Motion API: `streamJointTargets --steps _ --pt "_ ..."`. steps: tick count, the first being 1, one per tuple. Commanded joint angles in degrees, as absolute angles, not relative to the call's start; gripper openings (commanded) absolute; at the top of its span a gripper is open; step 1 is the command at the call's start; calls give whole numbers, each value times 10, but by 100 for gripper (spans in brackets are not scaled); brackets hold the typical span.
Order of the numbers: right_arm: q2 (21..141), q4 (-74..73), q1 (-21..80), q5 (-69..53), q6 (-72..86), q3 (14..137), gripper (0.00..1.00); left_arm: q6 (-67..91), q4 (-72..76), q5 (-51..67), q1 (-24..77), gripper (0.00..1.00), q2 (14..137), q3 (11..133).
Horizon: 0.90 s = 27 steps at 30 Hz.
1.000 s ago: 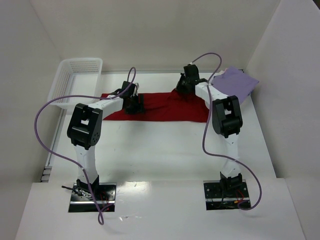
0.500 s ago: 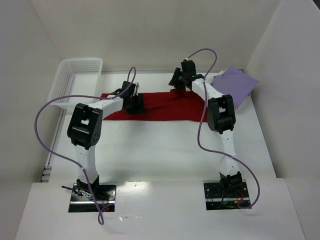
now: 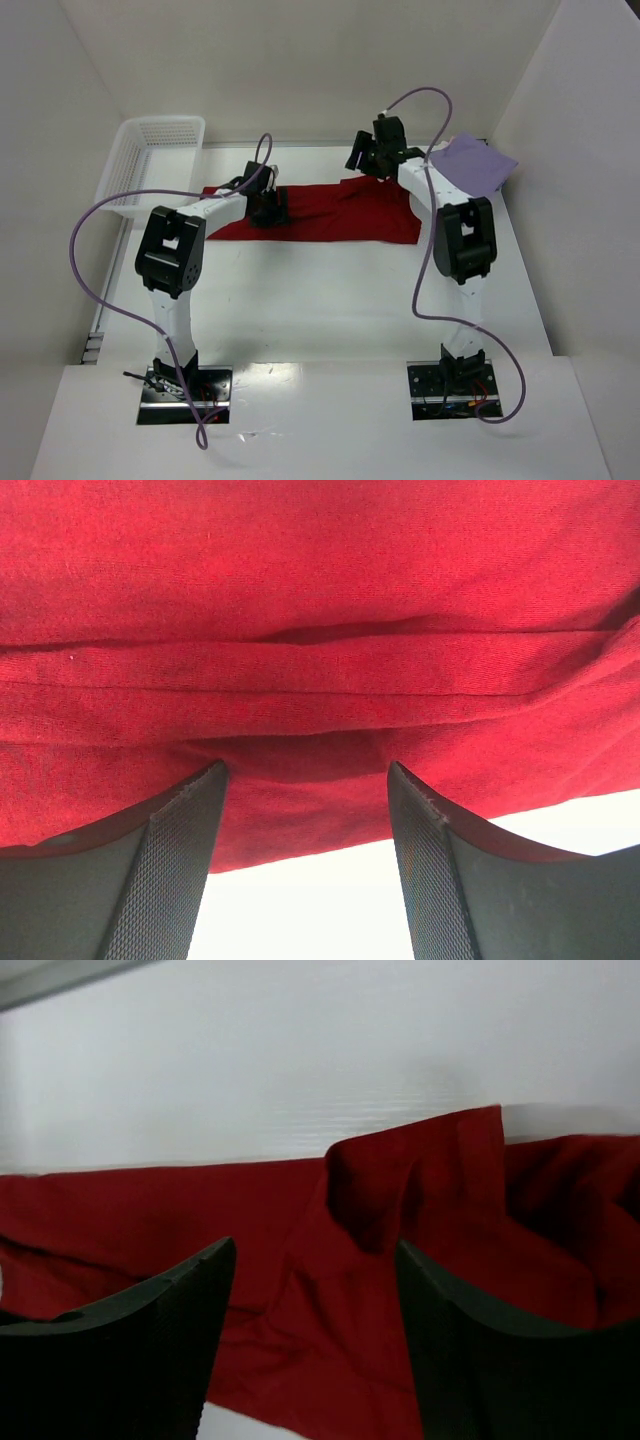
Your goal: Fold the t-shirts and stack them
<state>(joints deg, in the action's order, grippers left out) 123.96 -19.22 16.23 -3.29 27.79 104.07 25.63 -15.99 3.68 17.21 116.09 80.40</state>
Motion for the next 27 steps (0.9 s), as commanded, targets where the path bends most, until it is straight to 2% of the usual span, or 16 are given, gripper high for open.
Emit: streamJointTargets --steps 1,3,7,8,11,13,27 --pt "1131 -149 158 2 258 981 69 245 -174 28 175 73 1176 820" --pt "1124 -128 158 2 252 929 62 245 -179 28 170 73 1176 833" --pt "1135 -123 153 8 252 885 42 240 -192 28 164 73 1176 863" --pt "1148 -123 153 8 252 880 33 240 -192 23 164 73 1176 863" --pt "1166 -118 148 8 258 873 23 240 -197 23 164 73 1176 876" --pt "1183 -118 148 8 258 873 21 234 -197 23 158 75 1176 883" --pt "1258 -107 148 -43 270 949 21 223 -214 5 142 75 1212 920"
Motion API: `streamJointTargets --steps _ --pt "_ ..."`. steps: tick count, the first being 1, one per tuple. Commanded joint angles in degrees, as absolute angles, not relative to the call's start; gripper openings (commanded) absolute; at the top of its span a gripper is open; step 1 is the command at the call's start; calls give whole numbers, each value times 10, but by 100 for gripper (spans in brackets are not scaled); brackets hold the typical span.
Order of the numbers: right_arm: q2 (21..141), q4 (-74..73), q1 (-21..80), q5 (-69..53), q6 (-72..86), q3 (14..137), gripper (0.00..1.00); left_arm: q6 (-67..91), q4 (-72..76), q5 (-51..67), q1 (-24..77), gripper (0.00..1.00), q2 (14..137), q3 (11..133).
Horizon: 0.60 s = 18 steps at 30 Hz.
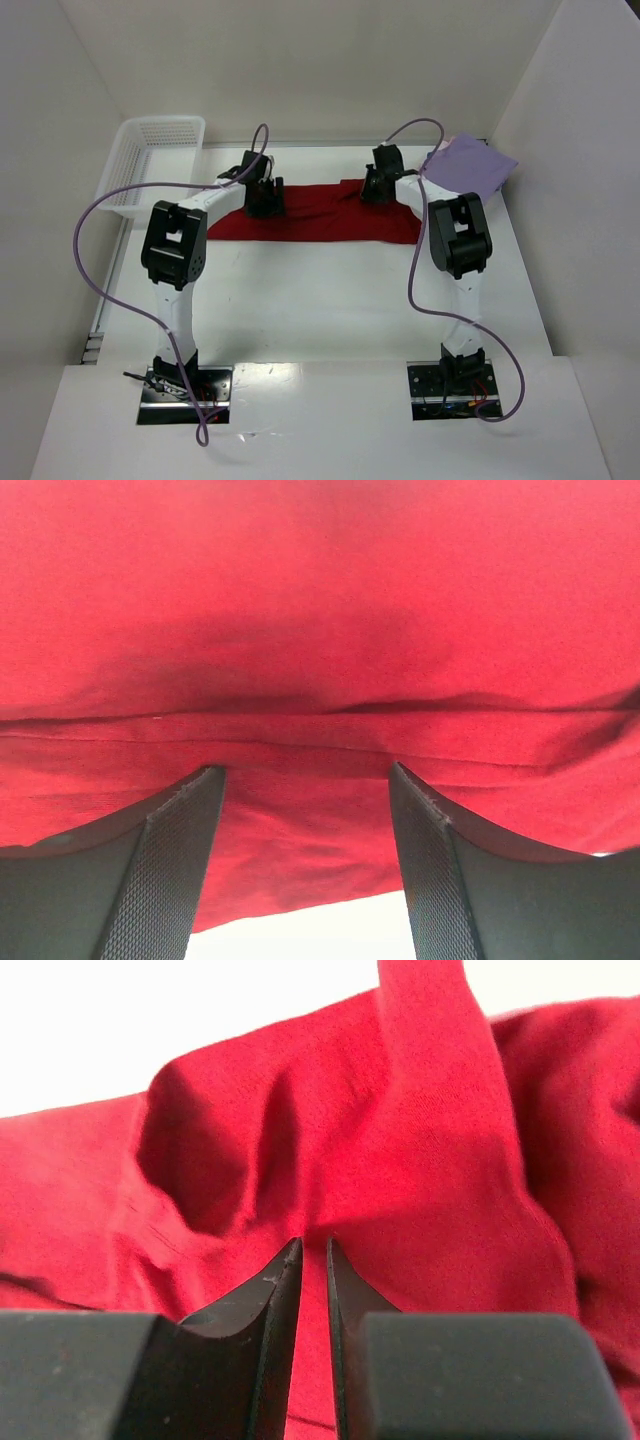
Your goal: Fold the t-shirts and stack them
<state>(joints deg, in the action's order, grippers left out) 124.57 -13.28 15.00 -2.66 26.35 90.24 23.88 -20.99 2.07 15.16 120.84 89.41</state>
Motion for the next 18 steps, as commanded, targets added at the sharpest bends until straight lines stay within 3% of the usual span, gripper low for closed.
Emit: streamJointTargets --steps 1,18 --pt "1258 -107 148 -43 270 954 21 223 -214 5 142 75 1212 920" --pt "1337 -124 170 -77 287 1043 23 223 -192 -5 127 75 1263 980"
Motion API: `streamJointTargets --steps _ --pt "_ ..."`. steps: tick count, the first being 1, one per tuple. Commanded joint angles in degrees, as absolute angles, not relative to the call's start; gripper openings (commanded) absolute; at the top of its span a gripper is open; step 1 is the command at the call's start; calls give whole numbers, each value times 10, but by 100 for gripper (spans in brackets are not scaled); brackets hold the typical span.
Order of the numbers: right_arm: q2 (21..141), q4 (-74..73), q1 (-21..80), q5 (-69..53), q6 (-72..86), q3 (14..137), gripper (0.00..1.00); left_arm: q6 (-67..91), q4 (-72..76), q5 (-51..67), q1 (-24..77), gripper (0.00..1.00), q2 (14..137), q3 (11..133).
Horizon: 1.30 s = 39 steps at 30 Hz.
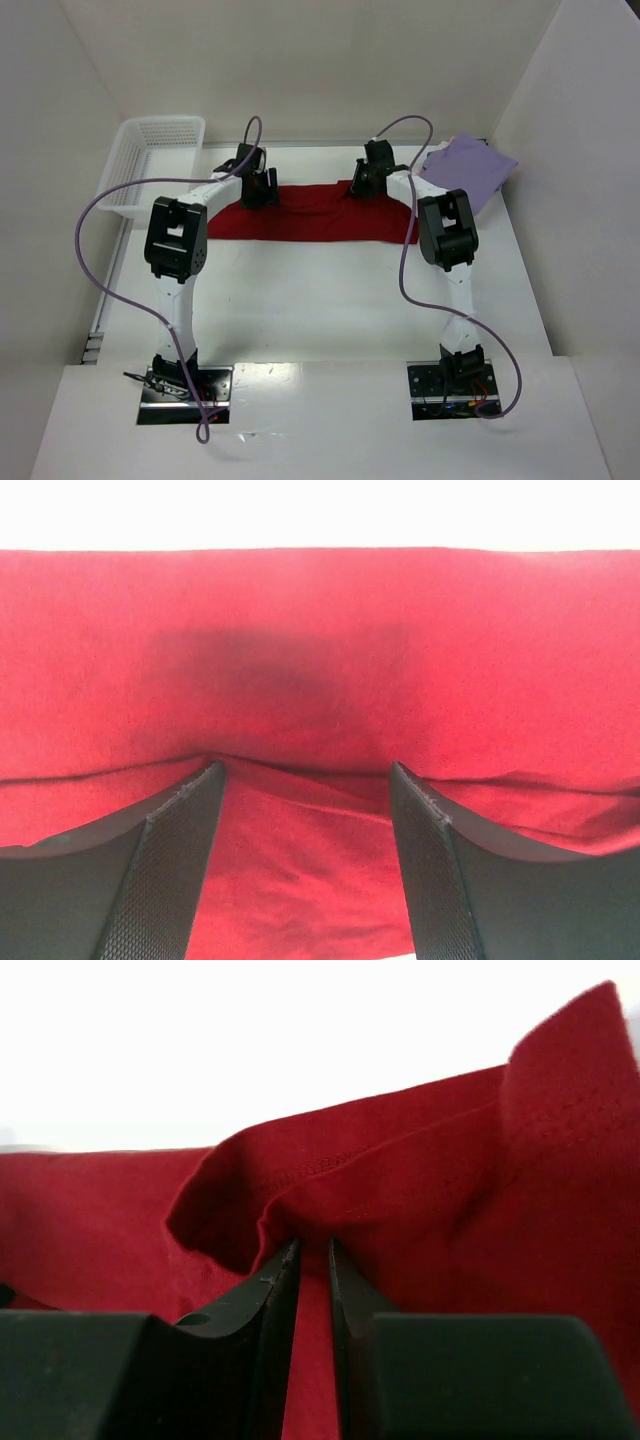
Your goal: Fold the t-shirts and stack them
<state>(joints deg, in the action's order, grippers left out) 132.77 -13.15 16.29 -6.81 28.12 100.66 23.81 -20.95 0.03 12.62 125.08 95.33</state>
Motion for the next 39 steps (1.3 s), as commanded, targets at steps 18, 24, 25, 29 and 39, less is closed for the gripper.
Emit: streamJointTargets --steps 18,24,25,29,39 --pt "1386 -152 191 -94 297 1135 23 236 -164 -65 88 75 1267 991" --pt "1352 -164 191 -51 283 1141 26 224 -151 -30 88 75 1203 965" --pt "1345 -164 191 -45 277 1141 26 219 -142 -19 88 75 1191 956" --pt "1306 -164 185 -40 277 1146 30 193 -135 32 109 76 1119 915" --pt "1197 -142 185 -9 277 1026 45 190 -136 120 197 76 1103 846"
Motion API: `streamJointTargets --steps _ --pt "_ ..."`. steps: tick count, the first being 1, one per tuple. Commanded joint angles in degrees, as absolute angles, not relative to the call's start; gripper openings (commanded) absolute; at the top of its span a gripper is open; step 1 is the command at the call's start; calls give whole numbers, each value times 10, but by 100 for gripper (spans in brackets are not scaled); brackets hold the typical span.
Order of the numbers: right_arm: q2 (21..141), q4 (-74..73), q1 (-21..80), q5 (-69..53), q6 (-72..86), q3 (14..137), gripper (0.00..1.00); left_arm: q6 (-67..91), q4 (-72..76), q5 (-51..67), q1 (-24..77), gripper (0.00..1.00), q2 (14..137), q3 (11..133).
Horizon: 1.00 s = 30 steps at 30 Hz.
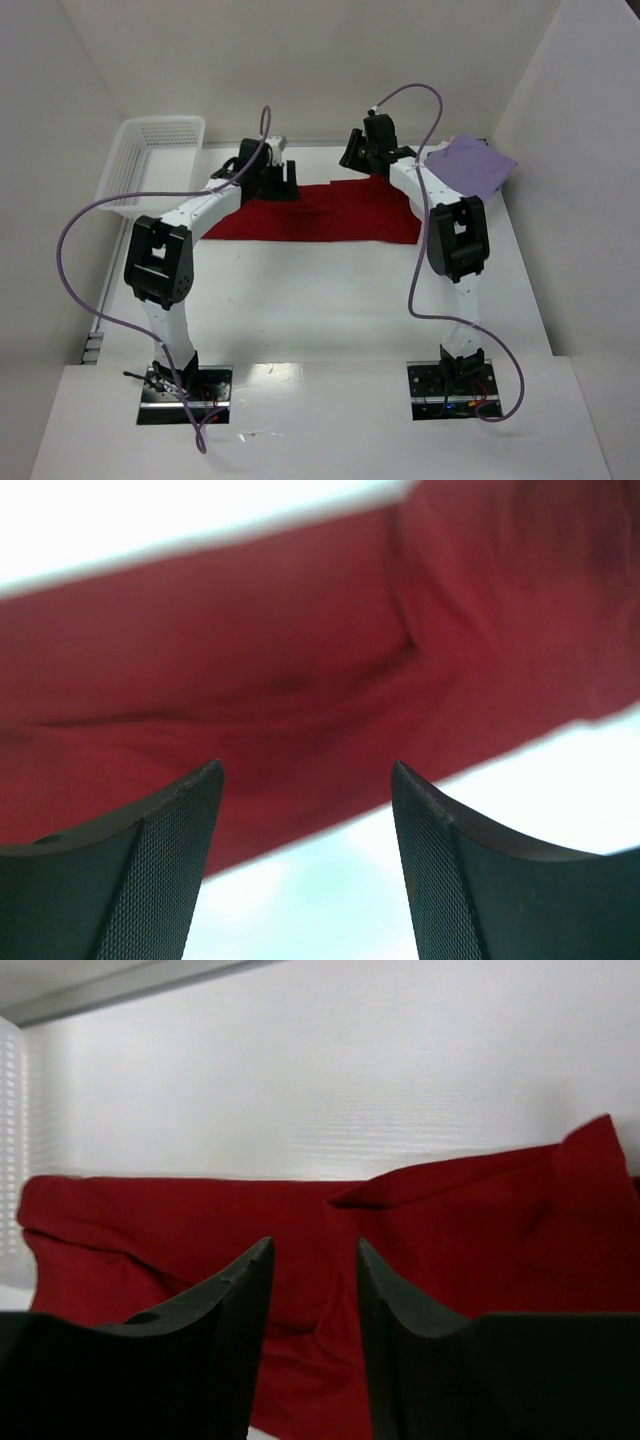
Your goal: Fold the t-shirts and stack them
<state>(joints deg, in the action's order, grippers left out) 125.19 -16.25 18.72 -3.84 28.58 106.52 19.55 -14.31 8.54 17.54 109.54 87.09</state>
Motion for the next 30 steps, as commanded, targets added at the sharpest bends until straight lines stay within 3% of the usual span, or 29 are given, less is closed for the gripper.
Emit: streamJointTargets --steps 1,4,11,30 --pt "1178 -135 185 -4 277 1012 46 190 -136 125 205 76 1108 846" --pt "1153 -121 174 3 277 960 54 190 -136 125 223 76 1148 874" --pt "1107 -104 150 -3 288 871 55 198 -142 106 236 76 1222 938" --pt "1071 -104 145 -8 282 838 59 198 -171 39 221 76 1323 1065"
